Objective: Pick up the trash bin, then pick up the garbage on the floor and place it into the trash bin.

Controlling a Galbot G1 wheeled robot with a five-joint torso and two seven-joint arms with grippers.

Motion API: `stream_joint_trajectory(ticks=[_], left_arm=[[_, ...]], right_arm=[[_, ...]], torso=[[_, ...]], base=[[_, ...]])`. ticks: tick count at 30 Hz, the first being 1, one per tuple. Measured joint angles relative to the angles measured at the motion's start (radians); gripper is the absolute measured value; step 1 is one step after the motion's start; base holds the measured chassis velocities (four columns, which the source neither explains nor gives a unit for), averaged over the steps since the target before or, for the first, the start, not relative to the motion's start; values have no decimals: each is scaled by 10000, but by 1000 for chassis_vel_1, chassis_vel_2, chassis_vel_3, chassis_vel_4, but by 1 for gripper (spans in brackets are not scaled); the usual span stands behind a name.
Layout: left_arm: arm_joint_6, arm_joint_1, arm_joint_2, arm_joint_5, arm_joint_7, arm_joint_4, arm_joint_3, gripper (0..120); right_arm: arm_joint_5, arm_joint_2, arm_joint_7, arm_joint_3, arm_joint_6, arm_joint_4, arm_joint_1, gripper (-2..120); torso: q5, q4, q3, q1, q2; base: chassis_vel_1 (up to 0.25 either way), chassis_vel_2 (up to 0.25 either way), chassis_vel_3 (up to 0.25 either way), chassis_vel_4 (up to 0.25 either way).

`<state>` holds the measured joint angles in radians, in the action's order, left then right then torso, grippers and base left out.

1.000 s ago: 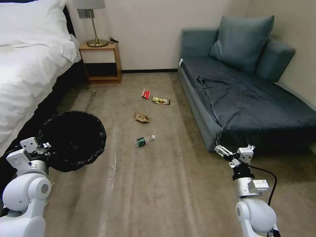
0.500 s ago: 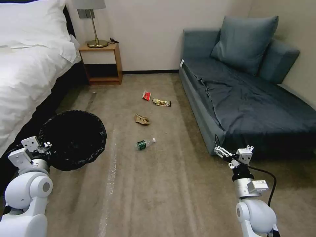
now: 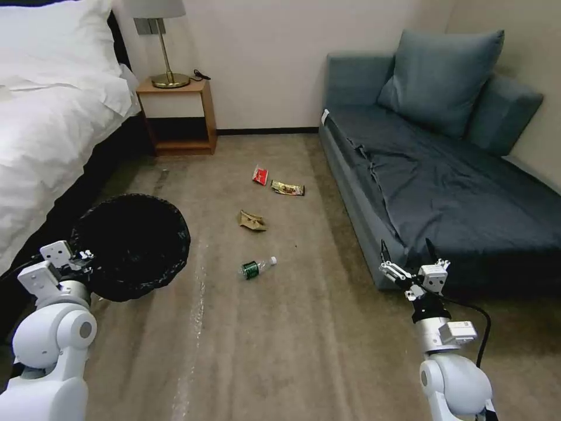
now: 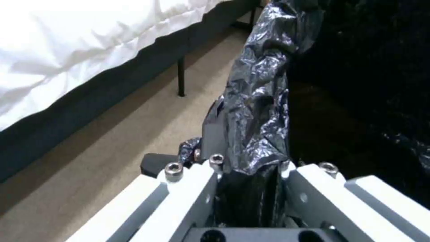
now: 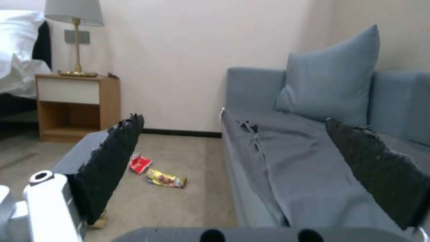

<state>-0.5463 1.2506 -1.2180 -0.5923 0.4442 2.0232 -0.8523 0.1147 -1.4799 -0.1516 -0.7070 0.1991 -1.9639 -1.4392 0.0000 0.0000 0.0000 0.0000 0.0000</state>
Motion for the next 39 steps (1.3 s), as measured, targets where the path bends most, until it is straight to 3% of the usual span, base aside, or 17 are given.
stream_joint_trajectory(ticks=[39], left_arm=[[309,81,151,-78,-81,-50,-169,2]], right_arm=[[-233,-43,-49,311,-125,-94,-78,100]], torso=[[0,-1,0,0,0]], base=[[-123,124,126,-130]])
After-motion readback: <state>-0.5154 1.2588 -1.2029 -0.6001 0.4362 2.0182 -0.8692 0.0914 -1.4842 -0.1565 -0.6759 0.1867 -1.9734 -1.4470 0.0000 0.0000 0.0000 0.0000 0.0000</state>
